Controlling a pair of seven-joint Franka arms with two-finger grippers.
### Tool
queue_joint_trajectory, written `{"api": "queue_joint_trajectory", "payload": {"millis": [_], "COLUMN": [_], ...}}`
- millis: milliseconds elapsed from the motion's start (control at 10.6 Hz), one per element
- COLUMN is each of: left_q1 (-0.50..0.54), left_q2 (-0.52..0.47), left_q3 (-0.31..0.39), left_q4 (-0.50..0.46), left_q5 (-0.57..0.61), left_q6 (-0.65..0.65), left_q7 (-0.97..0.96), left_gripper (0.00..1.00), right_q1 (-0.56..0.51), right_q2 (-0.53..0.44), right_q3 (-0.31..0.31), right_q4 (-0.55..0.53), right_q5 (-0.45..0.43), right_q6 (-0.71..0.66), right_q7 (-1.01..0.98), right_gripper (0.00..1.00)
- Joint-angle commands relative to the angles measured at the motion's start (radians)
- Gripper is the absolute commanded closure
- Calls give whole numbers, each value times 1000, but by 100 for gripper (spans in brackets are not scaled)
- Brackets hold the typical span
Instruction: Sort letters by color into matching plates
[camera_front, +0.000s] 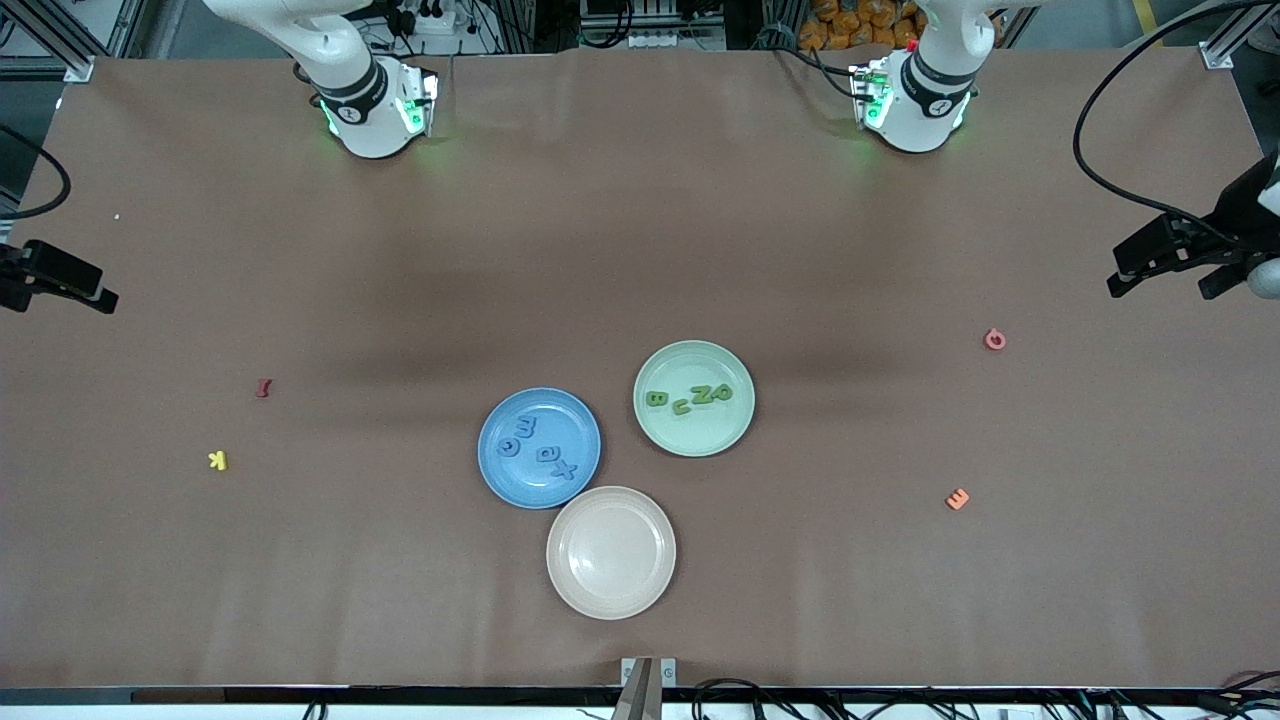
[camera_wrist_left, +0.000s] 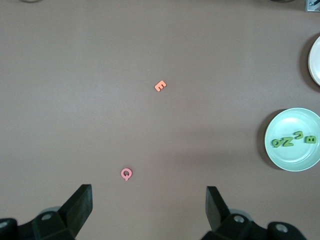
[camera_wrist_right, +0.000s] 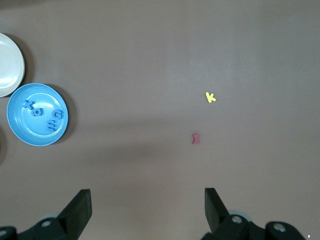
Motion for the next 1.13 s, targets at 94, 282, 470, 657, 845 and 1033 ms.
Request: {"api": "queue_joint_trajectory", "payload": {"millis": [94,282,470,657,845,1033], "left_q1": [-5,-3,-5,-3,1,11], "left_q2": [0,0,0,2,0,0], "left_q3": [-4,-4,-4,-2,-2,5], "left_q4": [14,14,14,15,17,19], "left_q5": [24,23,23,21,18,13], "left_q6": [-18,-18,-18,-18,-18,-18], "left_q7": [12,12,8,0,-6,-3], "left_gripper": [0,0,0,0,0,0], "right_q1": [7,7,7,7,7,7], "right_q2": [-28,-27,-25,-25,-23,-23], "right_q3": [4,2,2,2,2,2], "right_q4": [-50,-50,-53,-51,-51,-51], "right_q5": [-4,-4,-6,-6,-6,-9], "right_q6": [8,12,12,14,15,14], "right_q7": [31,31,31,31,31,29], "right_gripper": [0,0,0,0,0,0]}}
